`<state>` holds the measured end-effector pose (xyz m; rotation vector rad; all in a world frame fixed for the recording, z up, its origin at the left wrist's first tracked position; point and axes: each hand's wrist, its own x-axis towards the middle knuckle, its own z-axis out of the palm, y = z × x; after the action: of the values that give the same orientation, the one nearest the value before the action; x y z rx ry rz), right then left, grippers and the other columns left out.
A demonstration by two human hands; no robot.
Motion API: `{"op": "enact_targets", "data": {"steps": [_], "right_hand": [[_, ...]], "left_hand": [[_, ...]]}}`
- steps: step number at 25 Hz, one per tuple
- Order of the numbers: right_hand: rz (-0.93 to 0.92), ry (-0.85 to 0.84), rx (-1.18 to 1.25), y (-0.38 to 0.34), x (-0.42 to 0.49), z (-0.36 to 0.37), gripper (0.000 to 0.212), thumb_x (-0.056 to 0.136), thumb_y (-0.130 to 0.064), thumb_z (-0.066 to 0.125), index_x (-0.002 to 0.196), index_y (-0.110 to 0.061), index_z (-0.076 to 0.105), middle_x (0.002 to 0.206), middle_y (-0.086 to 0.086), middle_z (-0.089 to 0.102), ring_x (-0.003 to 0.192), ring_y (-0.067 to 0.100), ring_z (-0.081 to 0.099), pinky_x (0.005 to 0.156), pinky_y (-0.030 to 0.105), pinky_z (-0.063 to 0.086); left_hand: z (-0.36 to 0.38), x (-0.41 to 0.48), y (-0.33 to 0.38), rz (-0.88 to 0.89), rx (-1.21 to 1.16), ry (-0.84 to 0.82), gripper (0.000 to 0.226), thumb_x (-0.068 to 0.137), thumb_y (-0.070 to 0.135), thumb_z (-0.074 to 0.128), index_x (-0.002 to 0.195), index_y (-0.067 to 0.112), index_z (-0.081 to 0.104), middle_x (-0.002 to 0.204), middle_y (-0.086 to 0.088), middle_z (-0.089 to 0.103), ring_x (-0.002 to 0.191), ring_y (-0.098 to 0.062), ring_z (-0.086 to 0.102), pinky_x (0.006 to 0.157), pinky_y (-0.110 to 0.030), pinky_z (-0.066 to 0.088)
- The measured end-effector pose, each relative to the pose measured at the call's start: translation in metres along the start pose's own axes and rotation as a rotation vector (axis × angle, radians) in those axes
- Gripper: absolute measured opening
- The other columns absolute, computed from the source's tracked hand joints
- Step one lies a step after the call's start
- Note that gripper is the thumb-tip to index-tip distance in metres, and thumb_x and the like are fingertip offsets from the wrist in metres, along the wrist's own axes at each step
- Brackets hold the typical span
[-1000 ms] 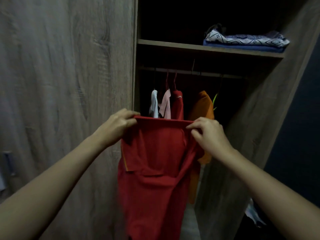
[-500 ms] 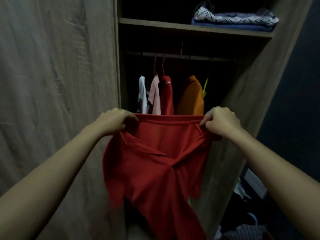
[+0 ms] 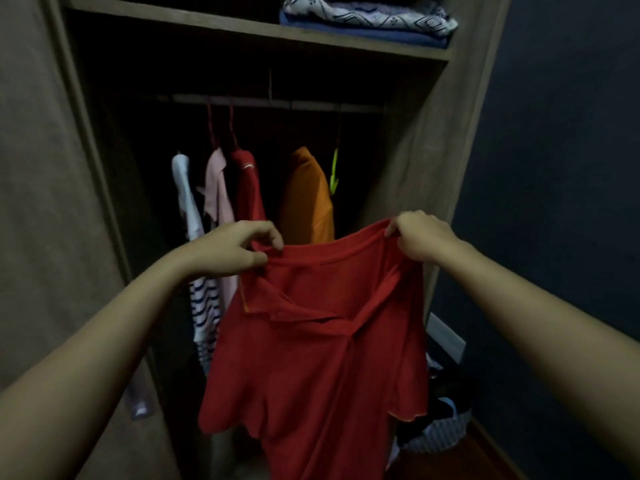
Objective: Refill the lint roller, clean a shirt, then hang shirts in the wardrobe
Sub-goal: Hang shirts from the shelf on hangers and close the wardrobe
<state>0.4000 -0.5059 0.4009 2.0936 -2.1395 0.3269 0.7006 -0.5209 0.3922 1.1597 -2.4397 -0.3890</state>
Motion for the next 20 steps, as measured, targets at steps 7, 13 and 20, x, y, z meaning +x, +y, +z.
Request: {"op": "enact_targets", "data": {"steps": [7,13,20], "right_hand": [[-0.057,0.084,-0.537,0.057,0.084,0.01,0.041,0.092,-0.008,0.032,0.131,-0.002,0.042,0.141,0.02,0.04,0.129,0.034,0.04,0.112,0.048,0.02],[-0.106,0.011,-0.752,0.098,0.129,0.015,0.054,0.095,-0.021,0.022,0.145,-0.003,0.018,0.155,0.022,0.011,0.144,0.032,0.01,0.118,0.041,0.004],[-0.219,0.099,-0.782,0.118,0.141,0.022,0.056,0.094,-0.024,0.022,0.146,-0.003,0.015,0.155,0.023,0.01,0.144,0.031,0.012,0.118,0.04,0.007]], "left_hand": [[0.014,0.122,0.039,0.163,-0.113,0.286,0.036,0.086,0.021,0.064,0.121,0.023,0.058,0.116,0.002,0.065,0.106,-0.011,0.061,0.094,-0.026,0.045],[0.013,0.247,0.063,-0.066,0.006,0.492,0.067,0.088,0.022,0.058,0.145,0.007,0.027,0.15,-0.015,0.033,0.137,-0.028,0.031,0.11,-0.032,0.026],[0.039,0.337,0.037,-0.416,0.109,0.506,0.063,0.09,0.008,0.053,0.143,0.004,0.02,0.144,-0.028,0.027,0.13,-0.046,0.031,0.103,-0.051,0.035]]}}
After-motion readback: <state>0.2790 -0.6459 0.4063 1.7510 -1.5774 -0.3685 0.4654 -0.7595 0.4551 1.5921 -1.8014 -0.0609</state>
